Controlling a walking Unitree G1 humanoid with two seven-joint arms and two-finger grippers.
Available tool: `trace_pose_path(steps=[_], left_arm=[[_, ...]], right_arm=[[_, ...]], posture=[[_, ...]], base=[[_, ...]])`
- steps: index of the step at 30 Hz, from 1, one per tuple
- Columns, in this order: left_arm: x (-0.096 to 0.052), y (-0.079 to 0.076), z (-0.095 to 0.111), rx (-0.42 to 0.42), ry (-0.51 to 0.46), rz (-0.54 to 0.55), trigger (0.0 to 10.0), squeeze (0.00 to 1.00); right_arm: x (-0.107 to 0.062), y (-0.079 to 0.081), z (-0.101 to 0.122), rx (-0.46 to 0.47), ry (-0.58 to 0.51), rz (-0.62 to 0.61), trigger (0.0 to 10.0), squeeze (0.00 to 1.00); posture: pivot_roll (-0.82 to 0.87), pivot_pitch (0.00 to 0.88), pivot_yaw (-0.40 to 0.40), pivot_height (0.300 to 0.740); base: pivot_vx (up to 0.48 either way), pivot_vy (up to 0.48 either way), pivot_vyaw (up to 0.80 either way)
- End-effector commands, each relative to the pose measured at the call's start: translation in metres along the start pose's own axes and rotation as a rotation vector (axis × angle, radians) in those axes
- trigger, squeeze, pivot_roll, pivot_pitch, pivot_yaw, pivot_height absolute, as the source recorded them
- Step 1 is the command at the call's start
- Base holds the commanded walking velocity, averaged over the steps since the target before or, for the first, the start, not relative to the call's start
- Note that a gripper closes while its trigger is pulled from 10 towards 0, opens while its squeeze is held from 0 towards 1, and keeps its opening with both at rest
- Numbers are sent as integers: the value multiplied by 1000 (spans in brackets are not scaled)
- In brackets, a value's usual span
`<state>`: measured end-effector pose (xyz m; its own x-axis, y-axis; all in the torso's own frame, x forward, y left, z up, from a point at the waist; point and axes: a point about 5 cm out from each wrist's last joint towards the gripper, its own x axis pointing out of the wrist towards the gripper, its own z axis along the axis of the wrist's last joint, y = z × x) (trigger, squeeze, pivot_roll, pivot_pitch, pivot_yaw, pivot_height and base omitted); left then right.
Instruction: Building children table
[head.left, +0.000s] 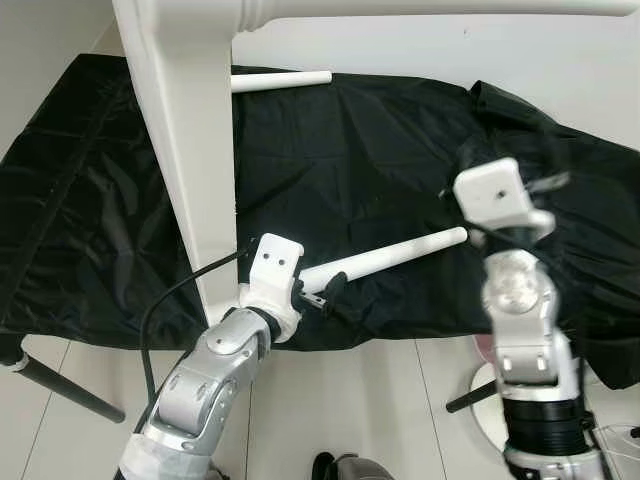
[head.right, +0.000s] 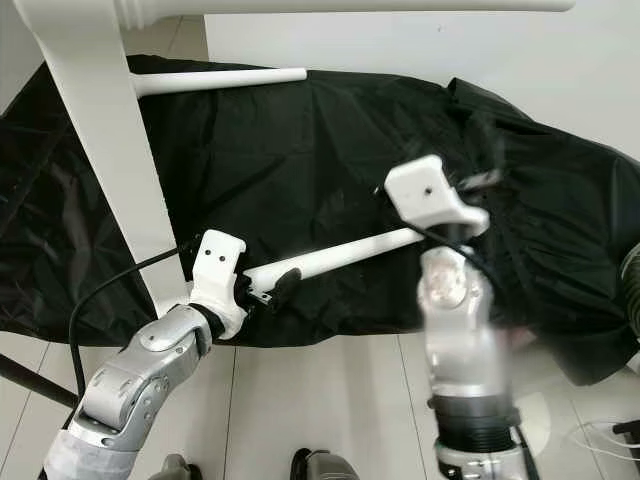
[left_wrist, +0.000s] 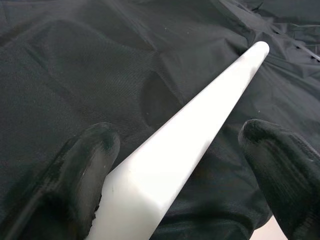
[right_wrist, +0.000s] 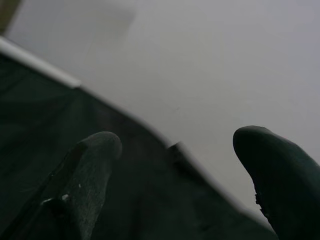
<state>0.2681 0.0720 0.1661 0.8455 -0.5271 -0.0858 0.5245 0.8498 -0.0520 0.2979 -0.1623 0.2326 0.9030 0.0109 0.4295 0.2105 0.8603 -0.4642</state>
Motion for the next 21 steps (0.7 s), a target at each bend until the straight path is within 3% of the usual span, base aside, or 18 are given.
trace_pose_path(steps=[1, 2, 6, 9, 15, 21], left_arm=[[-3, 3, -16, -1, 76, 22, 10000, 0], [-4, 1, -14, 11, 67, 8, 10000, 0], [-6, -2, -12, 24, 49, -21, 10000, 0], [-7, -4, -11, 30, 41, -33, 10000, 0], [-14, -15, -4, 60, -28, -110, 10000, 0], [-21, -24, 2, 70, -92, -198, 10000, 0]], right_arm=[[-2, -1, -9, 64, 43, 23, 10000, 0], [-3, 4, -20, 192, 95, 76, 10000, 0], [-5, 9, -30, 294, 139, 136, 10000, 0], [-6, 10, -34, 323, 154, 154, 10000, 0], [-2, 17, -69, 468, 253, 193, 10000, 0], [-3, 27, -84, 528, 285, 279, 10000, 0]], posture=[[23, 172, -88, 740], [27, 175, -91, 740], [33, 177, -93, 740], [33, 177, -93, 740], [44, 180, -96, 740], [59, 180, -97, 740]], base=[[0, 0, 0], [0, 0, 0], [0, 0, 0], [0, 0, 0], [0, 0, 0], [0, 0, 0]])
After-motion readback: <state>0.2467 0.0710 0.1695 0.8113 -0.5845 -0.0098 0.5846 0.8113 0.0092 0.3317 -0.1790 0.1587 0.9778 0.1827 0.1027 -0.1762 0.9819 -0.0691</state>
